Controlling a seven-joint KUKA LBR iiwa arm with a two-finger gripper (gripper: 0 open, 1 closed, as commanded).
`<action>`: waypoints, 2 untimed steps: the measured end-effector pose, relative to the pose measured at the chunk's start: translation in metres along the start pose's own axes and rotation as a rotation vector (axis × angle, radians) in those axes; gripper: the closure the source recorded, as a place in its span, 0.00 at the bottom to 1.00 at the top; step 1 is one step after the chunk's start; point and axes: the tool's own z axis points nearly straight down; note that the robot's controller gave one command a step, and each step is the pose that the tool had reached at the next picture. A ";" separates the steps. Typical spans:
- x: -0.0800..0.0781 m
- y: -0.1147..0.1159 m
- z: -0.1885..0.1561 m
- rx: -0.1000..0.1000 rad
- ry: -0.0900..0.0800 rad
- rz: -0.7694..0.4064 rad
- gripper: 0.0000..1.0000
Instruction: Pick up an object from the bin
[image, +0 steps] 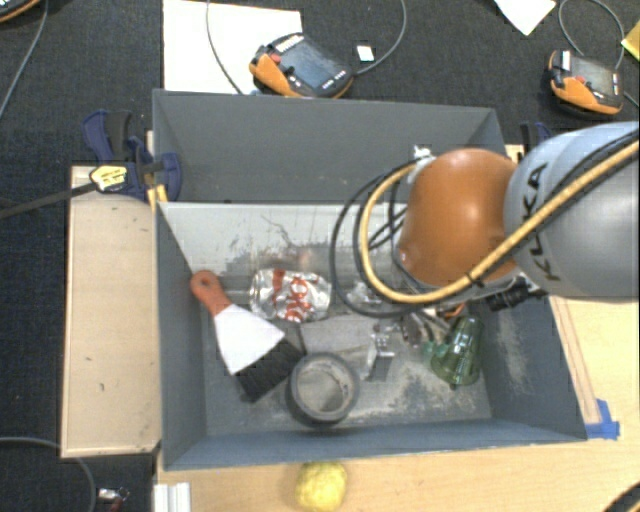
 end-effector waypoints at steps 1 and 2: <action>0.000 0.000 0.000 0.000 0.000 0.000 0.00; -0.003 -0.014 0.070 0.000 0.003 0.039 0.00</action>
Offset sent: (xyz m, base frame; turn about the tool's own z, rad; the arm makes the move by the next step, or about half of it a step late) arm 0.0040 -0.0138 -0.0680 0.0276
